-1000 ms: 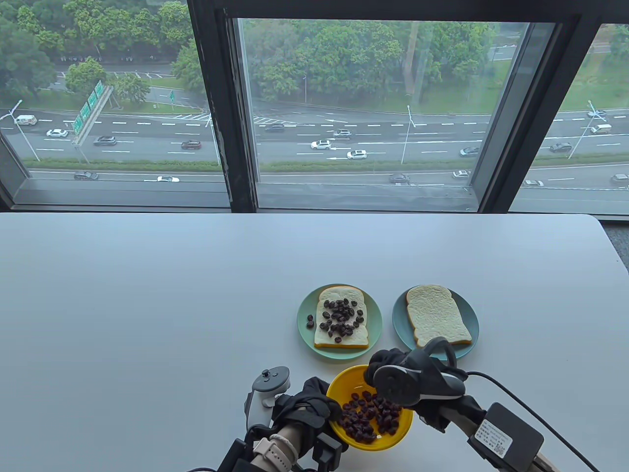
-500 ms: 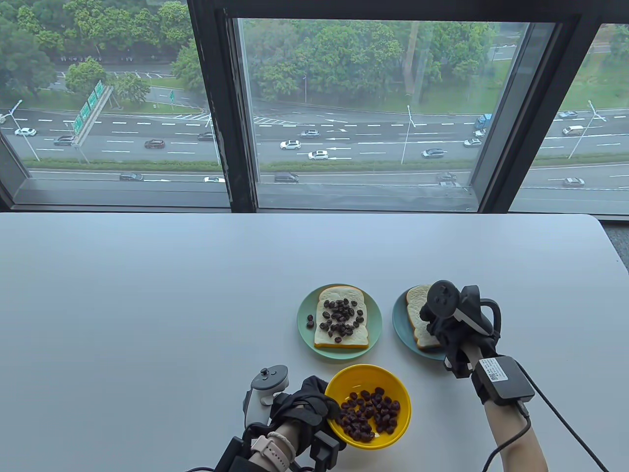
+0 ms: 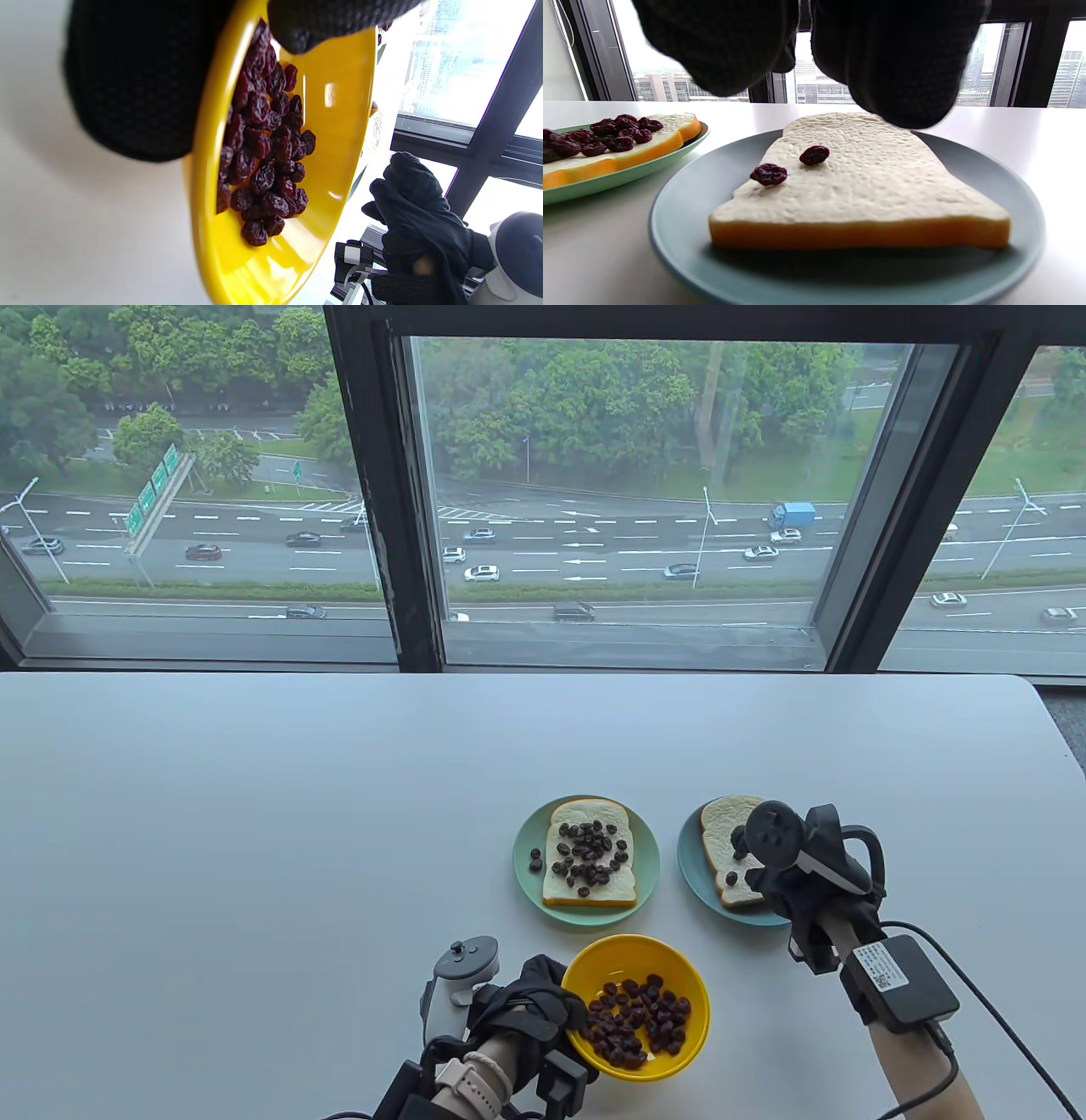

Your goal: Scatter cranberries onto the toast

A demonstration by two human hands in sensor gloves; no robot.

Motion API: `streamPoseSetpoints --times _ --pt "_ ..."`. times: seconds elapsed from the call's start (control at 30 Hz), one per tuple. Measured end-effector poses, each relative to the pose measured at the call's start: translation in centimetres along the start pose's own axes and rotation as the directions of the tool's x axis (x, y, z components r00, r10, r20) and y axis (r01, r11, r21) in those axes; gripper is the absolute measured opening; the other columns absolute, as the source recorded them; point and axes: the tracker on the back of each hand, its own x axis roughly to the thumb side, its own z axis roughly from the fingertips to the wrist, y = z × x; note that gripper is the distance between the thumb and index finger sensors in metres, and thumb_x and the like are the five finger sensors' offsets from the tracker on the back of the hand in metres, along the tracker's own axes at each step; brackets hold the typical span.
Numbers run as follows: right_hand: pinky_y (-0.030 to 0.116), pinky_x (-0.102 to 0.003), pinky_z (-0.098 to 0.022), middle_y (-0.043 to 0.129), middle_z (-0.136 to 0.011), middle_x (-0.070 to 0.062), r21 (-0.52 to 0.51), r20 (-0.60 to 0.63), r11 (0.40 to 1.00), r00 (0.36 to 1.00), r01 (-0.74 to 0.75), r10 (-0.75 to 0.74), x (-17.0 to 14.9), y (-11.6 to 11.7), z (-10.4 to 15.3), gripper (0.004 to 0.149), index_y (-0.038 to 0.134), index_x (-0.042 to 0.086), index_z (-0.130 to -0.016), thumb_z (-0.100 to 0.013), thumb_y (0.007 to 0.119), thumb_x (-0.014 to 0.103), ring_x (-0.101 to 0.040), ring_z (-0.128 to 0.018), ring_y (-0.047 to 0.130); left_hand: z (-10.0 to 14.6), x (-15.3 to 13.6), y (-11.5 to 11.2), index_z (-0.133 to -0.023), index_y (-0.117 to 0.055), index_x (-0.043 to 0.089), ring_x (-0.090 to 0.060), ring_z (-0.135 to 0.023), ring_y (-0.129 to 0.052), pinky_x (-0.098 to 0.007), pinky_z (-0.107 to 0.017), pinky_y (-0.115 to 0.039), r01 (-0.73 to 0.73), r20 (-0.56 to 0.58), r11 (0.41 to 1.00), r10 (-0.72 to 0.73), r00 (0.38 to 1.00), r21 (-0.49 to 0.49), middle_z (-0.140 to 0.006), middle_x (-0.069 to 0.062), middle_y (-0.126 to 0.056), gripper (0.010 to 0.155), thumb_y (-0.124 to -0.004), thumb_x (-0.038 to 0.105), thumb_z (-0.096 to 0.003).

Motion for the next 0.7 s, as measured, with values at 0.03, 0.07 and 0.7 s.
streamPoseSetpoints --times 0.03,0.07,0.7 --pt "0.093 -0.026 -0.04 0.069 -0.093 -0.01 -0.003 0.031 1.0 0.999 0.013 -0.013 0.5 -0.4 0.6 0.058 0.066 0.034 -0.088 -0.032 0.081 0.037 -0.028 -0.072 0.089 0.0 0.0 0.0 -0.085 -0.043 0.023 -0.037 -0.044 -0.077 -0.038 -0.019 -0.098 -0.001 0.0 1.0 0.001 1.0 0.001 -0.071 -0.018 -0.061 0.053 -0.075 0.019 -0.0432" --pt "0.093 -0.026 -0.041 0.068 -0.093 -0.01 -0.002 0.077 0.999 0.996 0.035 -0.034 1.2 -0.9 1.4 0.059 0.065 0.034 -0.089 -0.033 0.081 0.038 -0.029 -0.073 0.088 0.0 0.0 0.0 -0.085 -0.043 0.023 -0.037 -0.044 -0.077 -0.038 -0.019 -0.098 0.0 0.001 1.0 0.0 1.0 0.001 -0.071 -0.018 -0.061 0.053 -0.075 0.019 -0.0432" --pt "0.075 -0.036 -0.06 0.037 -0.104 -0.018 0.327 0.54 0.933 0.84 -0.149 -0.055 15.2 2.2 10.0 0.082 0.036 0.032 -0.1 -0.032 0.081 0.044 -0.047 -0.089 0.057 0.6 0.3 -0.7 -0.084 -0.045 0.023 -0.038 -0.044 -0.077 -0.04 -0.019 -0.099 -0.043 0.056 0.999 0.042 0.998 0.02 -0.07 -0.018 -0.061 0.053 -0.077 0.016 -0.0419"
